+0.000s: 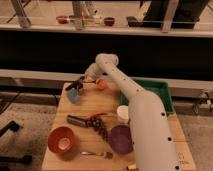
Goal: Place brush in metal cup
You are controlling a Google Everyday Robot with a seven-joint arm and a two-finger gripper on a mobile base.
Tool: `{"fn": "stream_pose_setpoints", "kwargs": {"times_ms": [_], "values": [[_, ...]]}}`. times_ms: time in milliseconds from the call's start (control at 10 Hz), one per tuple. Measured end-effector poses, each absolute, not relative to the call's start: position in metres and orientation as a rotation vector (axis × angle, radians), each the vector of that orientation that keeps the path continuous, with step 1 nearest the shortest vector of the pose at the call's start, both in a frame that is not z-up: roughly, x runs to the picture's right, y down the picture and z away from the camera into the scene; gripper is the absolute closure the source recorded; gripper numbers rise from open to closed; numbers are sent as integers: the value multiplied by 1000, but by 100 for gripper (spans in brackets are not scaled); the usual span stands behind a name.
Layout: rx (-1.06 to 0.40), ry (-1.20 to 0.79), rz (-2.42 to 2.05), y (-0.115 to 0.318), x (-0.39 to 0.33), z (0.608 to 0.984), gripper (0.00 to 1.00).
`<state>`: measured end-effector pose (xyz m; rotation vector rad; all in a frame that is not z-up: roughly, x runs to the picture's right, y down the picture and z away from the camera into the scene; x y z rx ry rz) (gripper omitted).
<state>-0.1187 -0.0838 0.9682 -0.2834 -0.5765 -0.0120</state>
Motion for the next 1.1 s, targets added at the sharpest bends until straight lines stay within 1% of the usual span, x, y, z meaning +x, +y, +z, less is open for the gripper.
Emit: {"fn": "stream_pose_setpoints", "kwargs": {"times_ms": [700,1100], "values": [[-291,-565,2,-71,-135,972,100],[-266,-547,54,-70,-135,972,100]]}}
